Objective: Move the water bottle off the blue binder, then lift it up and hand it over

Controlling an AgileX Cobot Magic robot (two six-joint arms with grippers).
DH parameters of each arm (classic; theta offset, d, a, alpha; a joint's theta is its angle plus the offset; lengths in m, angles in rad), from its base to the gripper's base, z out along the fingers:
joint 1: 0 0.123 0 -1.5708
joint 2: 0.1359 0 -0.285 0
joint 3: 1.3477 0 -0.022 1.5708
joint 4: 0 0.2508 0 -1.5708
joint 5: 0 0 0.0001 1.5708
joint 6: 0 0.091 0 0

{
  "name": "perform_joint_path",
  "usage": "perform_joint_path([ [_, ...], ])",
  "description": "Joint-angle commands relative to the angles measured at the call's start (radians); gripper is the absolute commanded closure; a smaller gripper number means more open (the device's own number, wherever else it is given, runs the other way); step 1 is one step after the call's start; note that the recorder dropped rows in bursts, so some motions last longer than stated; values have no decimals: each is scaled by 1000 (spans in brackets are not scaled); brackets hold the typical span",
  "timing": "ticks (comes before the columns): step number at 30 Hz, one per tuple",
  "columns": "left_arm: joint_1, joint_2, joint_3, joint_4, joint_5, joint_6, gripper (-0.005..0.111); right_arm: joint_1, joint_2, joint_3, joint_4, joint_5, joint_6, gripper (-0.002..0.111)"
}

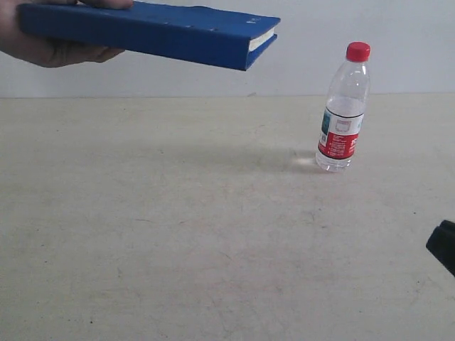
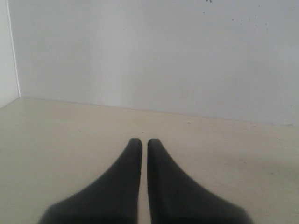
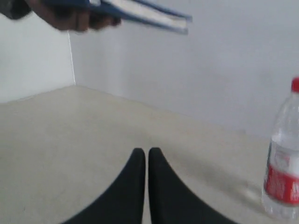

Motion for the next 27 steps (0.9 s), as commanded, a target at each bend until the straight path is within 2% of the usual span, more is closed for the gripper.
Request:
perform_joint_path([
  [1,0,5,3,5,10,6,102,-1,-1,14,866,-161,-966,107],
  [3,0,5,3,5,10,6,102,-1,-1,14,940,-195,-1154,107],
  [4,0,5,3,5,10,6,102,-1,-1,16,936,-167,-1166,107],
  [6,0,5,3,5,10,6,102,-1,-1,37,1059,-30,-1208,107],
  [7,0,5,3,5,10,6,102,-1,-6,37,1199,251,-1203,107],
  [8,0,5,3,5,10,6,102,-3,-14,37,1297,446,-1244,107],
  [9,0,5,3,5,15,6,102,-3,-30,37,1314,730,-1311,107],
  [12,0,5,3,5,12,6,102,-3,-124,37,1283,774,-1357,107],
  [18,0,5,3,5,12,6,102,-3,-139,37,1332,744,-1371,107],
  [22,0,5,3,5,12,6,102,-3,-139,37,1877,709,-1960,107],
  [23,0,5,3,5,12,6,102,-3,-139,37,1931,697,-2023,107],
  [25,0,5,3,5,12,6,102,-3,-139,37,1875,664,-1984,107],
  [27,0,5,3,5,12,6,102,-3,-139,37,1722,652,-1791,107],
])
